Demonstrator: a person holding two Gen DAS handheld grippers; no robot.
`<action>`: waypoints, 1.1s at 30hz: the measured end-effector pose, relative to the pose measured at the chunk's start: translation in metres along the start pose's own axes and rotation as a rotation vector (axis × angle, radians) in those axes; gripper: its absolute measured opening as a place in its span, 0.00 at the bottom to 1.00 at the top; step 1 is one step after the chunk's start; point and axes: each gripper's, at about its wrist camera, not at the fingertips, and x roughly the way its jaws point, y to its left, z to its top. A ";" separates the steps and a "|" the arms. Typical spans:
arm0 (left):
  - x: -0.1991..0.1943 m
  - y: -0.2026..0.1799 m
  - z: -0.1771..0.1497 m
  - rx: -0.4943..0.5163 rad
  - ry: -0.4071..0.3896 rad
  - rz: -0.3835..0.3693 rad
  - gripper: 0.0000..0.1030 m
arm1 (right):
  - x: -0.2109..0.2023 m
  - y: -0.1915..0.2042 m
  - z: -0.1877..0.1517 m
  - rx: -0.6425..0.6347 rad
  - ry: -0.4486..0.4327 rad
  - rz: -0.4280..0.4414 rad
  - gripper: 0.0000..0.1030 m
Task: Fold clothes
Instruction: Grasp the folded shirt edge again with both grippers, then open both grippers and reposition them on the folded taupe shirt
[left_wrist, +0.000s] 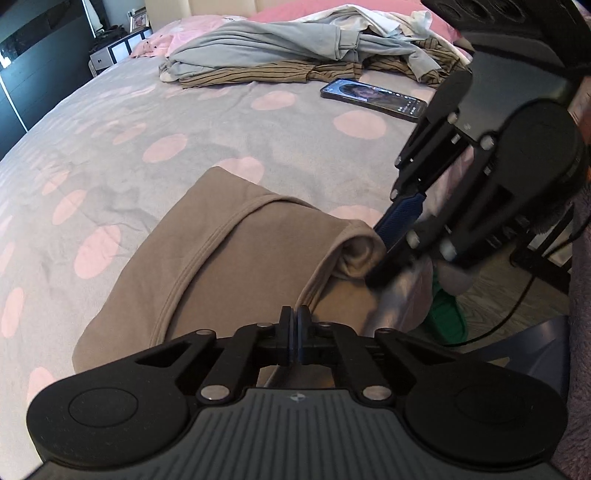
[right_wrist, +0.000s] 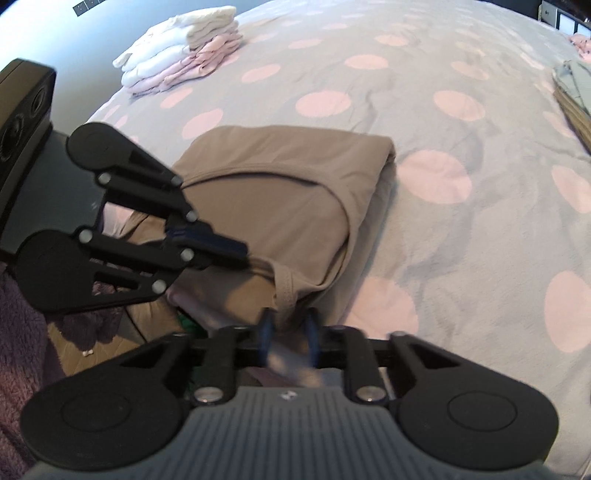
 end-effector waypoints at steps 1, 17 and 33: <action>0.000 -0.001 0.000 0.001 0.004 0.002 0.00 | -0.002 0.000 0.003 -0.027 0.007 -0.019 0.05; 0.006 -0.010 -0.004 0.025 0.070 -0.021 0.00 | 0.003 0.052 -0.032 -0.644 0.109 -0.329 0.04; -0.055 0.012 -0.021 -0.154 -0.037 -0.040 0.20 | -0.012 0.030 -0.022 -0.520 0.104 -0.274 0.15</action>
